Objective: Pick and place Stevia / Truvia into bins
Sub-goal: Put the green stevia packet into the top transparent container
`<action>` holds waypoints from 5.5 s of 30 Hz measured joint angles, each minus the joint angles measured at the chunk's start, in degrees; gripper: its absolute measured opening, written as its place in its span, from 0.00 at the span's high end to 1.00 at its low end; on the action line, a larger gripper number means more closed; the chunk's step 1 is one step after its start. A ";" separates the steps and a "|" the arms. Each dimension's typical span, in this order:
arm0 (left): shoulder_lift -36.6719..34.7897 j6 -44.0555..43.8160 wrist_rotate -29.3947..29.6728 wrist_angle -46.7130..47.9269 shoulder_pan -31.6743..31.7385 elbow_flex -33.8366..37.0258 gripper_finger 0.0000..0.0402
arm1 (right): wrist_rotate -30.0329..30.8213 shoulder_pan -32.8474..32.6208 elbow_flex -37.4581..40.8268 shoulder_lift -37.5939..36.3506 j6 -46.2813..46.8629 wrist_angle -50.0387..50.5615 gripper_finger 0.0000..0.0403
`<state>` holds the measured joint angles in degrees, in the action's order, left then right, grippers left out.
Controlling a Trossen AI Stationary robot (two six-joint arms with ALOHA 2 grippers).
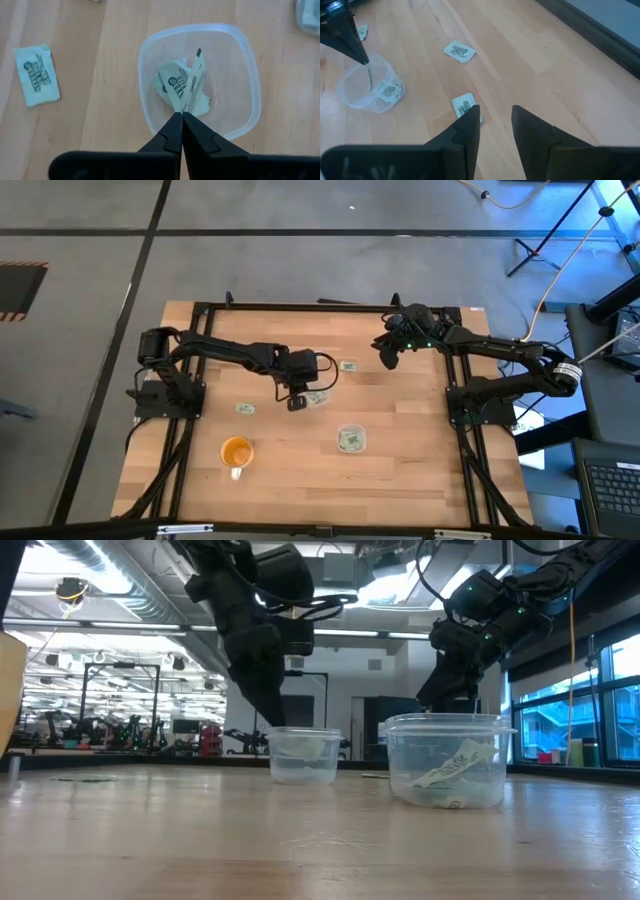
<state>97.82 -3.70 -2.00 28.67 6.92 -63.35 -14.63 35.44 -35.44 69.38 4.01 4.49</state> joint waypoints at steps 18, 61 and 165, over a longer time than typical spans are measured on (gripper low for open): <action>-1.40 0.02 3.38 -0.44 0.00 0.00 0.83 | 0.00 0.00 0.00 -0.01 -0.02 0.03 0.71; -16.64 -21.08 3.97 25.38 -8.72 17.67 0.67 | 0.02 0.00 0.00 -0.01 -1.41 0.02 0.71; -12.07 -12.00 3.98 12.24 -12.81 21.94 0.94 | 0.06 0.01 0.00 -0.01 -1.51 0.02 0.71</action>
<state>85.76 -15.70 1.98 40.91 -5.89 -41.41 -14.57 35.45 -35.44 69.36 2.50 4.51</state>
